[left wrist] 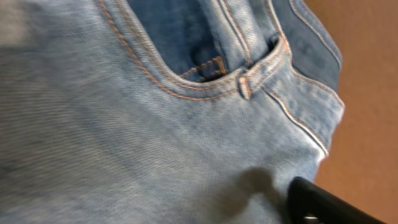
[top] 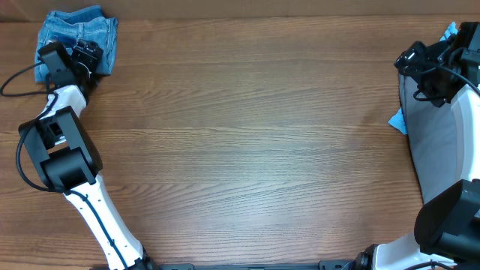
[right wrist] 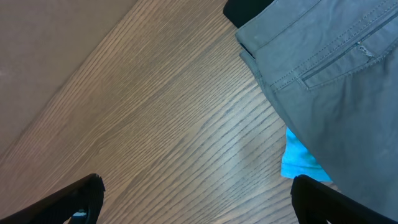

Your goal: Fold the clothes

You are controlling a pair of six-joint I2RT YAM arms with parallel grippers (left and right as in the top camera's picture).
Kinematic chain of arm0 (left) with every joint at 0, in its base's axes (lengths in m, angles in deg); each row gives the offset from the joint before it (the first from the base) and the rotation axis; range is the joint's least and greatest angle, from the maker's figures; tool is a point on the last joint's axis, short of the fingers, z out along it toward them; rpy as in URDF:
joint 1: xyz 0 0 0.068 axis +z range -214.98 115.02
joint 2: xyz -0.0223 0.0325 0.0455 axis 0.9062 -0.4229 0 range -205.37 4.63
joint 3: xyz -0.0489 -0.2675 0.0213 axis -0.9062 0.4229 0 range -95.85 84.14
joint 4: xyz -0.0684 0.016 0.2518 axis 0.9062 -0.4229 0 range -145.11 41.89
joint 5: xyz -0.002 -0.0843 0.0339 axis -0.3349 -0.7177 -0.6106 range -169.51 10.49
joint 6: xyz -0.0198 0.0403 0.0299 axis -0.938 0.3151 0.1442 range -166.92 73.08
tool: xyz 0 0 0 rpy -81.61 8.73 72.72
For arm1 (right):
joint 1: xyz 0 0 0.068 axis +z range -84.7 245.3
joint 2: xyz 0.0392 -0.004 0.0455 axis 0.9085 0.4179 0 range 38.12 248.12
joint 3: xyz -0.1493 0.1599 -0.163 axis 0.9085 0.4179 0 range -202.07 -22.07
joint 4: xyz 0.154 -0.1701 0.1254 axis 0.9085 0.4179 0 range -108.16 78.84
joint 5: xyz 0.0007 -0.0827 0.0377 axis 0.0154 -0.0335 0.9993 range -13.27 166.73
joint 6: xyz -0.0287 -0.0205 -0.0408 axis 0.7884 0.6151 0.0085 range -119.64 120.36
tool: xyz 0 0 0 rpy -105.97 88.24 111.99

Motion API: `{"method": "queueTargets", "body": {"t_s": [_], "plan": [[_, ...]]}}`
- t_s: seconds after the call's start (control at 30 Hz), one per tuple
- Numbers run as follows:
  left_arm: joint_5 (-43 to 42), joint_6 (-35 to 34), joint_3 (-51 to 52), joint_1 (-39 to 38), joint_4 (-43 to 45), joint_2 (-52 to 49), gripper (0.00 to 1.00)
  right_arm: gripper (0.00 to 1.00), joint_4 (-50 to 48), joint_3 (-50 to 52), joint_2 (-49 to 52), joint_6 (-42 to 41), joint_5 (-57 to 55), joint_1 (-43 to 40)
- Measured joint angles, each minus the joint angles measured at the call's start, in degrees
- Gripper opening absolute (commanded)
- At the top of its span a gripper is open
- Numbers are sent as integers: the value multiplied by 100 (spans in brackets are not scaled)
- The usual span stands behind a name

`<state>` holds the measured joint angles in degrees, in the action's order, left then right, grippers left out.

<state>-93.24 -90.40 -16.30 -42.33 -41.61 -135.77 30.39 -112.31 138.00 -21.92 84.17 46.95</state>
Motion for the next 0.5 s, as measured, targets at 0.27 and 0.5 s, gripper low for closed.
{"method": "queueTargets", "body": {"t_s": [0.27, 0.5], "plan": [[-61, 428, -310, -7, -997, 81, 100, 100, 0, 0, 0, 0, 2, 0], [544, 675, -315, -17, -2114, 505, 100, 100, 0, 0, 0, -2, 0, 0]]}}
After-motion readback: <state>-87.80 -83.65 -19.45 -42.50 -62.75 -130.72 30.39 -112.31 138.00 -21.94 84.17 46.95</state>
